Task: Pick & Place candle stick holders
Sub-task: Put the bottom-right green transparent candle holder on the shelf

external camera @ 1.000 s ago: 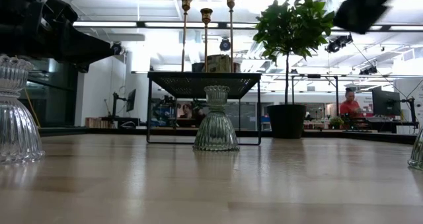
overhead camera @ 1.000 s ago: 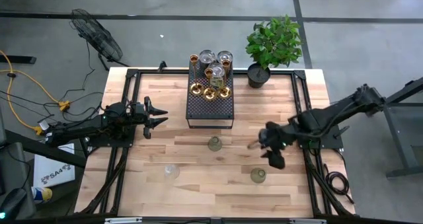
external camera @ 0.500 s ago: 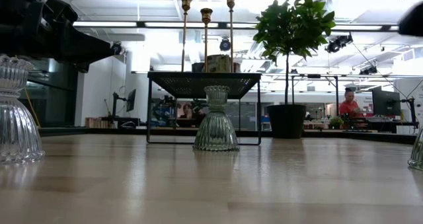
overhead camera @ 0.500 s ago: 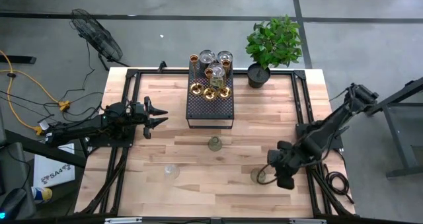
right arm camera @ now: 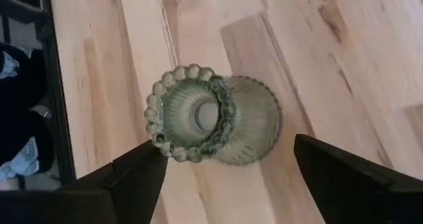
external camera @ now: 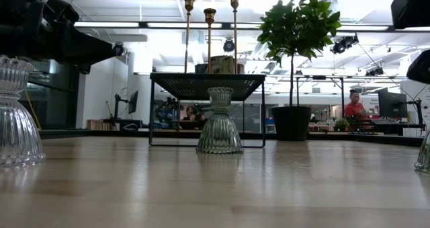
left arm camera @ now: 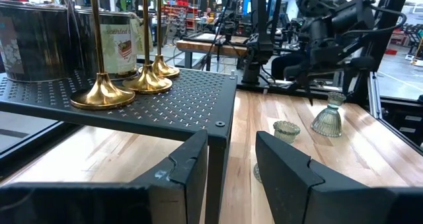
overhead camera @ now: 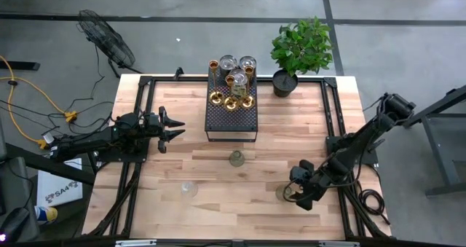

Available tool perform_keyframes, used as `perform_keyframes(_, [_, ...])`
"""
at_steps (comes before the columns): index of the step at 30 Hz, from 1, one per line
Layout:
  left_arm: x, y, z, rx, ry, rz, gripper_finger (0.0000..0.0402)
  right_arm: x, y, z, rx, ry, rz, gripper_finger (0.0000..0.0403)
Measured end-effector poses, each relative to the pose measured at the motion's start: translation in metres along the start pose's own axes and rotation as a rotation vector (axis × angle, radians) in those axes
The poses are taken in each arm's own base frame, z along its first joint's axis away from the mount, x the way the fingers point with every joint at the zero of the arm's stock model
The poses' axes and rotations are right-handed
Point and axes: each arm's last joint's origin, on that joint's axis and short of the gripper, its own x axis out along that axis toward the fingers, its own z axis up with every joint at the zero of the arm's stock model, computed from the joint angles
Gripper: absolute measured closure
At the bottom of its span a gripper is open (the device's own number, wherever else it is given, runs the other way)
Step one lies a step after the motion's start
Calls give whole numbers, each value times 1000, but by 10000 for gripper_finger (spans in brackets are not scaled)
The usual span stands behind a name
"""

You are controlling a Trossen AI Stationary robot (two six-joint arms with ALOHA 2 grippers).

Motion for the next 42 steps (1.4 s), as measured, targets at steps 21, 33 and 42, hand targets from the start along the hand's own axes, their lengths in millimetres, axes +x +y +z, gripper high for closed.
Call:
perform_keyframes(21, [0,0,0,0,0,0,277,10,-6,-4,-433,-110,28,89])
perform_keyframes(33, [0,0,0,0,0,0,277,9,-2,0,-550,-172,43,89])
perform_keyframes(42, [0,0,0,0,0,0,277,9,-3,2,-552,-176,37,128])
